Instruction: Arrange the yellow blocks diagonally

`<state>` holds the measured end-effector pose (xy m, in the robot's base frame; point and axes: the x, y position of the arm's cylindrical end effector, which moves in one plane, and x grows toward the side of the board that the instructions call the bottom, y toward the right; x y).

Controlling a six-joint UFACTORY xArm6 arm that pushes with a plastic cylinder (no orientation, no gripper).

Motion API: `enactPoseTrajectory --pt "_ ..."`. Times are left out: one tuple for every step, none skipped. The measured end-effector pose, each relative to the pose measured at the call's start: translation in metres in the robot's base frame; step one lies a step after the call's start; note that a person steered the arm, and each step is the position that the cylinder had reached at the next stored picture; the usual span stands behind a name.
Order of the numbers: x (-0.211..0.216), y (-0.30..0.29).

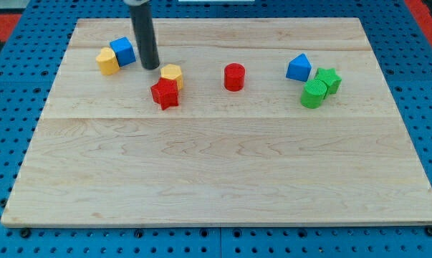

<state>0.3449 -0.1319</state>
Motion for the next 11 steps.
enactPoseTrajectory --pt "-0.034 -0.045" --pt "-0.076 -0.048" --pt "-0.06 -0.022" --pt "-0.026 -0.006" --pt "-0.036 -0.096" --pt "-0.077 -0.091" --pt "-0.05 -0.027" --pt "-0.024 0.048" --pt "0.013 0.087" --pt "0.052 0.102" --pt "0.09 0.106"
